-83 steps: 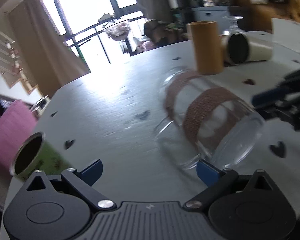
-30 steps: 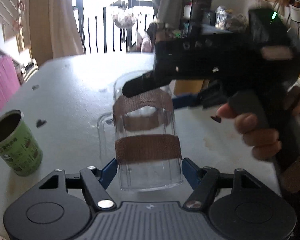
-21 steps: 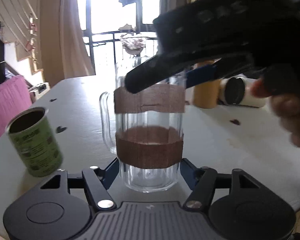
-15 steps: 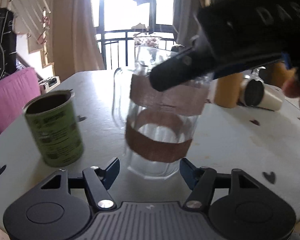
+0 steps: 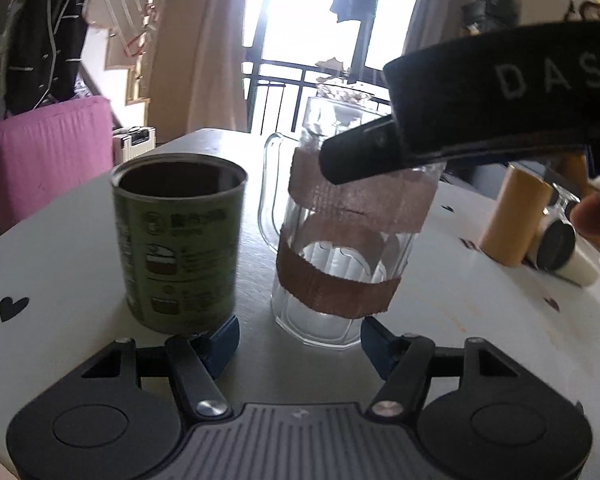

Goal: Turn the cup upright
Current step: 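Lower the upright glass mug onto the table beside the green tin, then open the left tool and pull both tools back from the mug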

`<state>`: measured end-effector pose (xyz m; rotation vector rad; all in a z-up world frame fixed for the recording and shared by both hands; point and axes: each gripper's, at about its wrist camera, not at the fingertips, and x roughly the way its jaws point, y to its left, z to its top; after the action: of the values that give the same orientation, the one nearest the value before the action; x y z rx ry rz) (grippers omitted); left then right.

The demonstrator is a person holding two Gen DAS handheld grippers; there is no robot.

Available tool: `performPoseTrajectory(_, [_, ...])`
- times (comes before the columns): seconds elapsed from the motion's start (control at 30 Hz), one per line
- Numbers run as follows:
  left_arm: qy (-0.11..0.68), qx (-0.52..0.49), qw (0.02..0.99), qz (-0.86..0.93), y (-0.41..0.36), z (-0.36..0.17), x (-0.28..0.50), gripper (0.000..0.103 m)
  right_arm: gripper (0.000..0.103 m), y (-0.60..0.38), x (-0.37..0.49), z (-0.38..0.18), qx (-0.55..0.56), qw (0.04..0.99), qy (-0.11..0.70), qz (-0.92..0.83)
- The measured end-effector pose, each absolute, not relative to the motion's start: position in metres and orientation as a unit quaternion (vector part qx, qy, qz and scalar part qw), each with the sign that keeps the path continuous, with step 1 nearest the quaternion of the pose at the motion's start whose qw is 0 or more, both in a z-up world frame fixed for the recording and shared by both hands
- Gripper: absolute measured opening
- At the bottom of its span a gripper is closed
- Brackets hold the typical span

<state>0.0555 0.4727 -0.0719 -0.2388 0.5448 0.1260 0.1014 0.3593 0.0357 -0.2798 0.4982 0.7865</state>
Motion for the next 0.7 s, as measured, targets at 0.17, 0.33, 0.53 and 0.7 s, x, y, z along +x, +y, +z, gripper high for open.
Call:
performPoseTrajectory(0.17, [0.273, -0.129, 0.951, 0.062, 0.477, -0.069, 0.055, 0.067, 0.074, 0.367, 0.102, 0.033, -0.132, 0.885, 0.236, 0.378])
performPoseTrajectory(0.33, [0.271, -0.115, 0.954, 0.054, 0.466, -0.056, 0.039, 0.067, 0.089, 0.348, 0.1, 0.036, -0.109, 0.884, 0.238, 0.387])
performPoseTrajectory(0.53, [0.259, -0.087, 0.96, 0.061, 0.441, -0.039, 0.02, 0.077, 0.099, 0.296, 0.078, 0.04, -0.096, 0.904, 0.2, 0.365])
performPoseTrajectory(0.7, [0.247, -0.067, 0.964, 0.069, 0.422, -0.03, 0.007, 0.087, 0.101, 0.241, 0.057, 0.033, -0.079, 0.925, 0.182, 0.324])
